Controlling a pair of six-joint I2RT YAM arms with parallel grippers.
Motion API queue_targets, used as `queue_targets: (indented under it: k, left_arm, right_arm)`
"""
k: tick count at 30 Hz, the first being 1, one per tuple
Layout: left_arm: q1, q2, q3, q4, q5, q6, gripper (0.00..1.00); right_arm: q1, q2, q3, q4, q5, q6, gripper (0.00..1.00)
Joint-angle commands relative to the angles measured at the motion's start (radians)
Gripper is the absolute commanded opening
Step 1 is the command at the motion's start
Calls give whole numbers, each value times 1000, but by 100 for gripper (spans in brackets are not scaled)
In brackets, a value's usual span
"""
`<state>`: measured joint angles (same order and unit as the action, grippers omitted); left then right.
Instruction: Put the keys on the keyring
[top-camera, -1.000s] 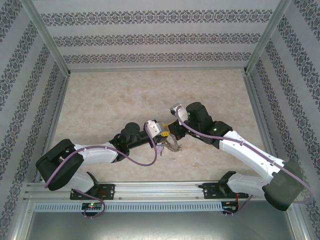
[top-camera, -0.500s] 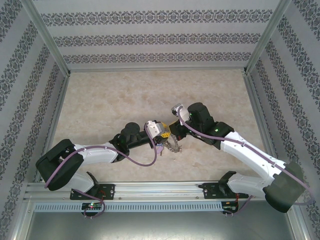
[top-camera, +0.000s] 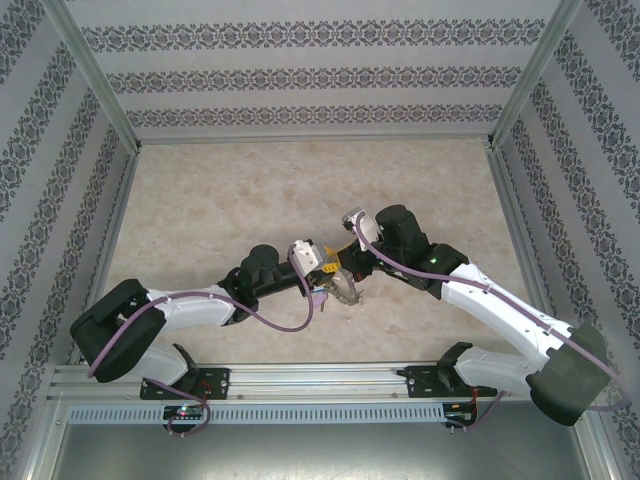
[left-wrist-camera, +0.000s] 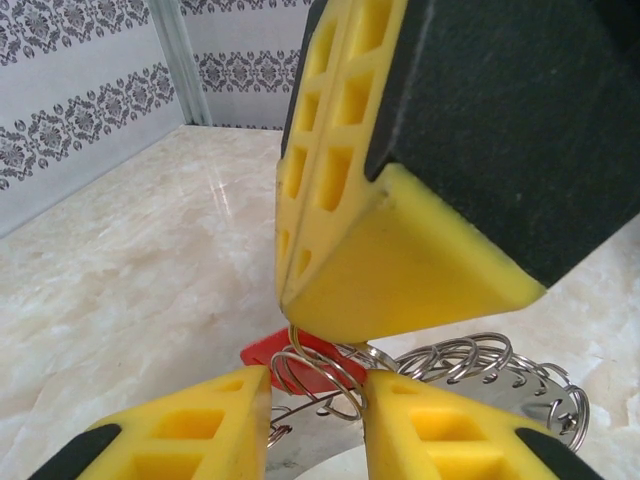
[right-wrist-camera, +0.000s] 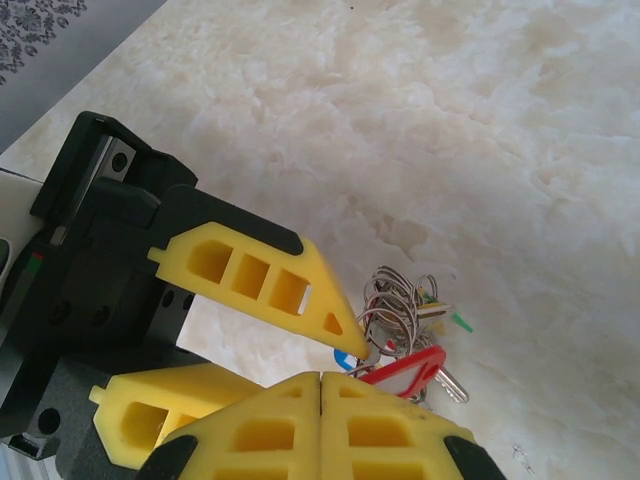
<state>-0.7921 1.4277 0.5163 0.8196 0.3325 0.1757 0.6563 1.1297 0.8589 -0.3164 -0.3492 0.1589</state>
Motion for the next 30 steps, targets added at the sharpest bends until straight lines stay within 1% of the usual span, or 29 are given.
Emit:
queue_targets:
  k: [1, 3, 7, 11, 15, 22, 27, 30]
  left_arm:
    - [-9, -34, 8, -3, -37, -9, 27]
    - [-9, -35, 14, -27, -38, -1, 24]
    - [-9, -36, 13, -29, -33, 4, 22]
    - [-9, -37, 21, -54, -28, 19, 17]
    - [-9, -36, 28, -61, -24, 28, 13]
    - [-9, -33, 37, -80, -4, 48, 18]
    - [-9, -36, 55, -142, -5, 79, 11]
    - [-9, -45, 58, -147, 3, 78, 9]
  right_arm:
    - [-6, -28, 2, 22, -21, 3, 0]
    - [-6, -31, 2, 21, -23, 4, 0]
    - [-6, -29, 2, 19, -26, 4, 0]
    - [-6, -25, 5, 18, -29, 7, 0]
    - [-6, -21, 6, 15, -37, 4, 0]
    - [-6, -18, 4, 11, -33, 2, 0]
    - [-6, -12, 8, 5, -23, -3, 0]
    - [-6, -2, 17, -1, -32, -6, 0]
